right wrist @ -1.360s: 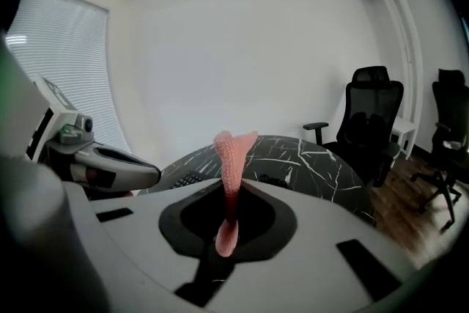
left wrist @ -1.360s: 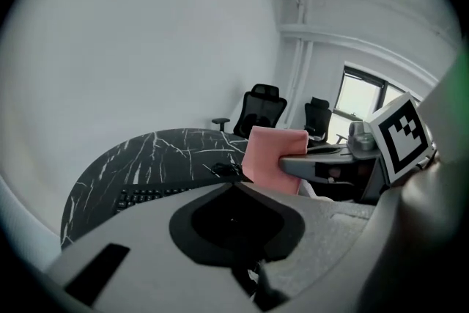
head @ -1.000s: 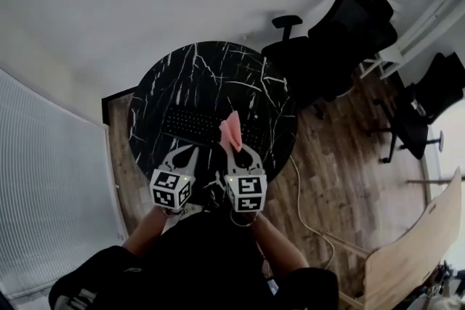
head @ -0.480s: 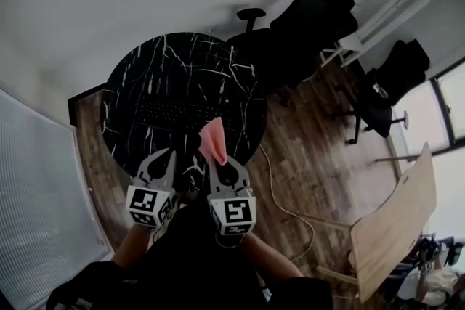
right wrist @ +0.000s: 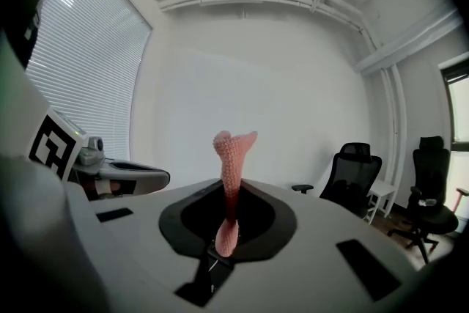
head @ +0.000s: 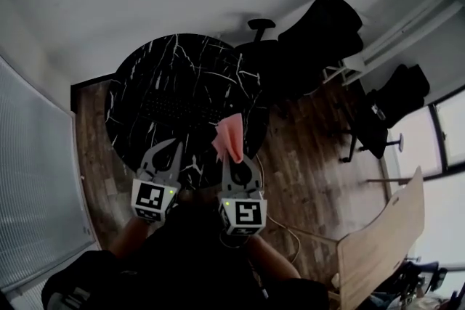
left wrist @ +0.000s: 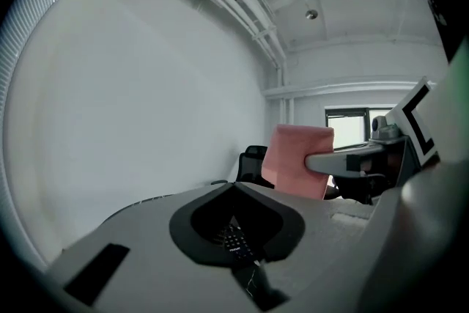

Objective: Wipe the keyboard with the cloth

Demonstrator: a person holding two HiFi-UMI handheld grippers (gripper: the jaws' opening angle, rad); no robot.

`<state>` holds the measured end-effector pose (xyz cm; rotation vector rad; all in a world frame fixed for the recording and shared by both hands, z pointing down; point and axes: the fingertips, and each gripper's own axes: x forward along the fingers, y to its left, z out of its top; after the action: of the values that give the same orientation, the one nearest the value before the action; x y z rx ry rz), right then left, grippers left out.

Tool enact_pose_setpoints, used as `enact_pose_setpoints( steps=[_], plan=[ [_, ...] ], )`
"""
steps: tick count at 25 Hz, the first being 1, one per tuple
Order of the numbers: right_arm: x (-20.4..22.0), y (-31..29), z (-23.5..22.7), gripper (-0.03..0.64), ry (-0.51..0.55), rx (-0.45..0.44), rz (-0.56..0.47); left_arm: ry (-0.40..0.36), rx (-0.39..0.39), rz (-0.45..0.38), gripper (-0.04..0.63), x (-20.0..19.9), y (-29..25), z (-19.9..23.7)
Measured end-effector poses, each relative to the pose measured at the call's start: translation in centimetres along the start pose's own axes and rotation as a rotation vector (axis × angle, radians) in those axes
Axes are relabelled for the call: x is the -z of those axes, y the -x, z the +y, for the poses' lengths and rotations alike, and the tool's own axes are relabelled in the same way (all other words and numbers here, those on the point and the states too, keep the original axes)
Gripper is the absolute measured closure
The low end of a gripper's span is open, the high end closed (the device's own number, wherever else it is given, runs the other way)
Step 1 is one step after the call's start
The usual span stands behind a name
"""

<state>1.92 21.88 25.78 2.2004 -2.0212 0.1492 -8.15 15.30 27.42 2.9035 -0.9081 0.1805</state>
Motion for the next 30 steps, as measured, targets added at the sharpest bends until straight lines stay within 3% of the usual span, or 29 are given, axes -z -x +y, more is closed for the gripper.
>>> enact_pose_setpoints(
  steps=[15,30],
  plan=[
    [-3.0,1.0,-4.2,0.611,-0.019,-0.044,-0.095,-0.033,-0.066,-0.05,0.597,-3.3,-2.1,-2.6],
    [-2.6,2.6,-6.3,0.612,-0.024,-0.017,-0.097,-0.033,-0.038,-0.046,0.597,-3.5,-2.4,-5.4]
  ],
)
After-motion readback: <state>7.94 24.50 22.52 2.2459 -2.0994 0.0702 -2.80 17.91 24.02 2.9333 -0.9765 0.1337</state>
